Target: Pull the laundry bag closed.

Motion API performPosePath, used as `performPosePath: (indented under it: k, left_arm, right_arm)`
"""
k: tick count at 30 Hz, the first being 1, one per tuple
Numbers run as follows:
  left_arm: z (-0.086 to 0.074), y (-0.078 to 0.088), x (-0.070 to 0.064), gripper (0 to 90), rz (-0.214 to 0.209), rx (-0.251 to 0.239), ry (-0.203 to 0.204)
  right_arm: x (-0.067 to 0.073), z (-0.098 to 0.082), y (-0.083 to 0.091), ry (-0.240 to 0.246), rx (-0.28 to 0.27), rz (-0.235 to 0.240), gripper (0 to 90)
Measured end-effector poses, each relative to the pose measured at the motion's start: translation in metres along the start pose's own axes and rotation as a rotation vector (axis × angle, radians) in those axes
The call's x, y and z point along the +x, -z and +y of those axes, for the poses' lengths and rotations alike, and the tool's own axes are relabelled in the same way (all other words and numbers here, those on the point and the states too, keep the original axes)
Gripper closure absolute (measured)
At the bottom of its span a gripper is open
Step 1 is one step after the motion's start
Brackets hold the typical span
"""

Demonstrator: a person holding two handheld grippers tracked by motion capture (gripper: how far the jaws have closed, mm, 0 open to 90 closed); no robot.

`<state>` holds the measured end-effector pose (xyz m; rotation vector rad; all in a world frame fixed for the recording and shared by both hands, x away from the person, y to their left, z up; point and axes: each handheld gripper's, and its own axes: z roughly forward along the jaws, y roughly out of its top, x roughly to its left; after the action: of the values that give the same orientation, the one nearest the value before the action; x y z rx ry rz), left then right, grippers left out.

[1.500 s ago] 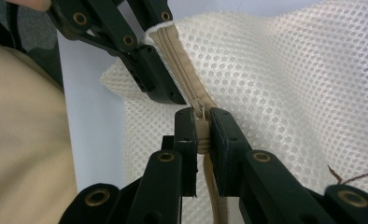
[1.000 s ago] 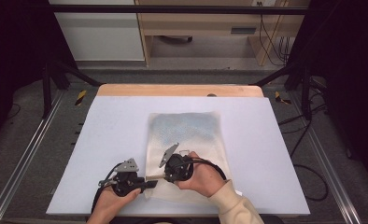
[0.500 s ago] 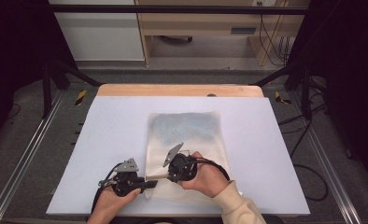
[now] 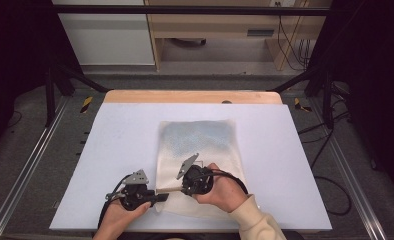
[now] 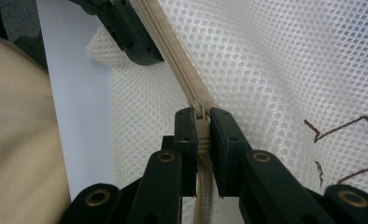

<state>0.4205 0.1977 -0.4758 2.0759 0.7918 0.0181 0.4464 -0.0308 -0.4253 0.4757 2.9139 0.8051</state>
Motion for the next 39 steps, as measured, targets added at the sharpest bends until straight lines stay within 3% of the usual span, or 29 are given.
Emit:
performPosePath:
  k: [39]
  left_arm:
    - [0.0,0.0,0.0,82.1,0.003,0.003,-0.009]
  right_arm:
    - [-0.003,-0.014,0.008,-0.017,0.007,-0.011,81.9]
